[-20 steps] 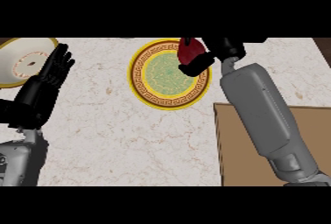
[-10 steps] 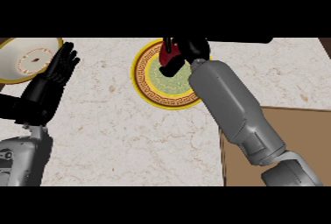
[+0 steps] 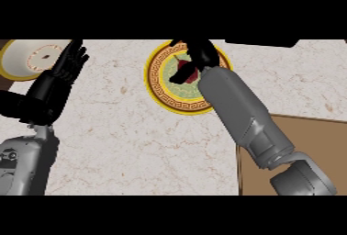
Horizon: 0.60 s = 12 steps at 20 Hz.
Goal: Pick the pear from the tray and place it in the plate
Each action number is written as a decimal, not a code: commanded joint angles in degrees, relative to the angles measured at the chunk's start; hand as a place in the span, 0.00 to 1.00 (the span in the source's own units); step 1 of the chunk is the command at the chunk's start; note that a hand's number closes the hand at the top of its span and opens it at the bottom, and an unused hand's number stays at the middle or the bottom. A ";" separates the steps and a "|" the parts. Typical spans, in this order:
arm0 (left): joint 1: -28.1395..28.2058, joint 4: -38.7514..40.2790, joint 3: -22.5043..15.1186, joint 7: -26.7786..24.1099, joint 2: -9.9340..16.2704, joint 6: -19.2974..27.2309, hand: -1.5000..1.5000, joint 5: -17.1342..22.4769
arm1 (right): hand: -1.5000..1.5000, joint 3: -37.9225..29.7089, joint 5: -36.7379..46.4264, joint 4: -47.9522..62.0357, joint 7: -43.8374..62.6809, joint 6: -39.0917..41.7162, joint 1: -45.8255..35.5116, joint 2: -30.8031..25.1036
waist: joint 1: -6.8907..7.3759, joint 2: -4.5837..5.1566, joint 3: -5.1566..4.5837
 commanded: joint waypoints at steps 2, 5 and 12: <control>-1.56 -0.97 -1.26 1.54 -1.56 1.33 0.50 -0.74 | 0.00 -2.98 -6.33 2.52 -7.23 -0.99 0.01 0.08 | 0.86 0.28 0.08; 0.06 -0.47 -1.72 0.33 -1.55 -0.02 0.50 -0.39 | 0.00 -5.27 -10.06 1.77 -10.31 -5.94 0.25 0.08 | 1.23 0.33 0.06; 1.51 0.42 -1.20 -0.97 -1.68 0.79 0.50 -1.41 | 0.00 -11.31 -19.78 1.80 -17.09 -5.95 -0.74 0.08 | -0.93 -0.33 0.03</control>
